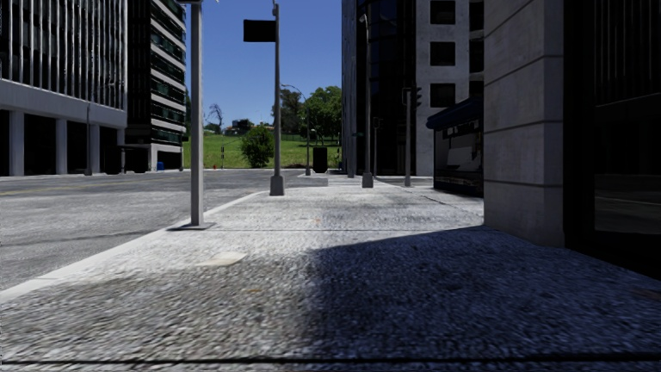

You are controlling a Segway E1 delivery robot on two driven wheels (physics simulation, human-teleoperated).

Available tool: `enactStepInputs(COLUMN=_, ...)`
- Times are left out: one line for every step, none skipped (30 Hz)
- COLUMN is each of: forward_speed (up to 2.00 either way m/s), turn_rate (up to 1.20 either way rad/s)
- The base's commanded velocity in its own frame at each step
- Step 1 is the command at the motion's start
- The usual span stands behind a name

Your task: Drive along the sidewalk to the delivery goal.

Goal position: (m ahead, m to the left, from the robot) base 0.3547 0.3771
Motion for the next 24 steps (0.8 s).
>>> enactStepInputs(forward_speed=1.33, turn_rate=0.0)
enactStepInputs(forward_speed=1.19, turn_rate=0.0)
enactStepInputs(forward_speed=1.12, turn_rate=0.0)
enactStepInputs(forward_speed=1.12, turn_rate=0.0)
enactStepInputs(forward_speed=1.07, turn_rate=0.0)
enactStepInputs(forward_speed=1.04, turn_rate=0.0)
enactStepInputs(forward_speed=0.93, turn_rate=0.0)
enactStepInputs(forward_speed=0.93, turn_rate=0.0)
enactStepInputs(forward_speed=0.86, turn_rate=0.0)
enactStepInputs(forward_speed=0.82, turn_rate=0.0)
enactStepInputs(forward_speed=0.79, turn_rate=0.0)
enactStepInputs(forward_speed=0.77, turn_rate=0.0)
enactStepInputs(forward_speed=0.77, turn_rate=0.0)
enactStepInputs(forward_speed=0.75, turn_rate=0.0)
enactStepInputs(forward_speed=0.71, turn_rate=0.0)
enactStepInputs(forward_speed=0.56, turn_rate=0.0)
enactStepInputs(forward_speed=0.35, turn_rate=0.0)
enactStepInputs(forward_speed=0.35, turn_rate=0.0)
enactStepInputs(forward_speed=0.01, turn_rate=0.0)
enactStepInputs(forward_speed=0.0, turn_rate=0.0)
enactStepInputs(forward_speed=0.0, turn_rate=0.0)
enactStepInputs(forward_speed=0.0, turn_rate=0.0)
enactStepInputs(forward_speed=0.0, turn_rate=0.0)
enactStepInputs(forward_speed=0.0, turn_rate=0.0)
